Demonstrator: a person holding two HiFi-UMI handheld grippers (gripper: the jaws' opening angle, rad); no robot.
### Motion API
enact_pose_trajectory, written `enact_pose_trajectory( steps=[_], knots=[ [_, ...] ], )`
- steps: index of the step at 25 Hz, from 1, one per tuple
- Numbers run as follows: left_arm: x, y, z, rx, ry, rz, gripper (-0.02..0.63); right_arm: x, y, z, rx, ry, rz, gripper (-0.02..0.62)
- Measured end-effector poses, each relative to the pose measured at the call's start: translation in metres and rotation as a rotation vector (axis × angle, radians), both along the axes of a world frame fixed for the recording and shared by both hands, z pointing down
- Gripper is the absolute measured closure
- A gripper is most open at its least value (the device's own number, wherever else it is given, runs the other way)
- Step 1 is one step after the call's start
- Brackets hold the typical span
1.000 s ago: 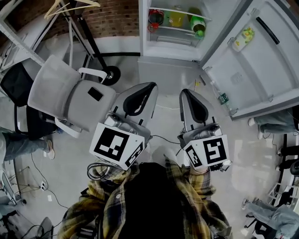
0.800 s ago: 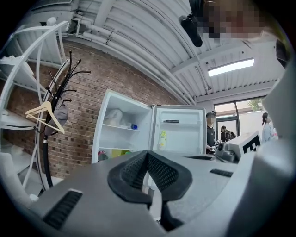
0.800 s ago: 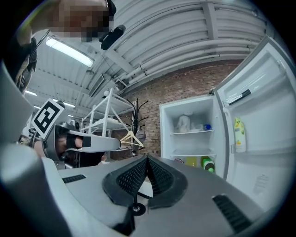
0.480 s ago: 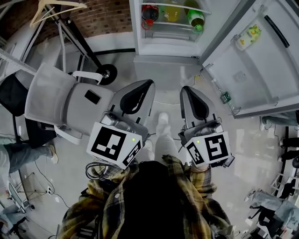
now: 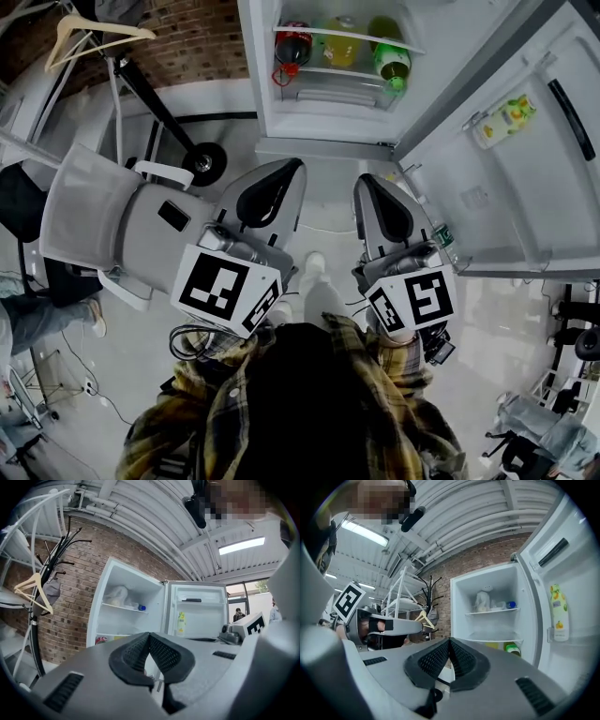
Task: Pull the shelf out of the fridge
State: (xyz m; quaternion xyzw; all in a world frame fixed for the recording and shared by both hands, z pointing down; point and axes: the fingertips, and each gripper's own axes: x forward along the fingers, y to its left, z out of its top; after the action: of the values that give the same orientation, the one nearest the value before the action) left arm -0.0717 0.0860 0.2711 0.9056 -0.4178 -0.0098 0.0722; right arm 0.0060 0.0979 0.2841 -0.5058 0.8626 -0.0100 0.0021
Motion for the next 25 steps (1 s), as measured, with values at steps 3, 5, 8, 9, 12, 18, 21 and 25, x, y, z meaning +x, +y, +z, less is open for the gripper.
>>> enact_pose_trajectory(
  steps=[3,5,8,9,12,18,21,25],
  knots=[
    [0.015,-0.032,-0.005,0.009,0.006,-0.011,0.603,0.014,-0.034,-0.004,0.002,-0.002,-0.017,0.578],
    [0.026,-0.052,-0.008,0.015,0.009,-0.019,0.603,0.024,-0.054,-0.007,0.008,0.005,-0.027,0.578],
    [0.041,-0.077,-0.011,0.021,0.017,-0.03,0.603,0.039,-0.08,-0.012,0.02,0.012,-0.041,0.578],
    [0.045,-0.084,-0.011,0.022,0.019,-0.034,0.603,0.043,-0.087,-0.012,0.022,0.013,-0.045,0.578],
    [0.055,-0.1,-0.011,0.018,0.02,-0.049,0.603,0.053,-0.105,-0.012,0.02,0.014,-0.062,0.578],
    [0.06,-0.12,-0.003,-0.001,0.013,-0.071,0.603,0.06,-0.126,-0.005,0.005,0.007,-0.083,0.578],
    [0.057,-0.13,0.0,-0.01,0.013,-0.081,0.603,0.057,-0.136,0.0,-0.012,0.0,-0.095,0.578],
    [0.054,-0.148,0.002,-0.018,0.012,-0.074,0.603,0.052,-0.152,0.001,-0.018,0.001,-0.096,0.578]
  ],
)
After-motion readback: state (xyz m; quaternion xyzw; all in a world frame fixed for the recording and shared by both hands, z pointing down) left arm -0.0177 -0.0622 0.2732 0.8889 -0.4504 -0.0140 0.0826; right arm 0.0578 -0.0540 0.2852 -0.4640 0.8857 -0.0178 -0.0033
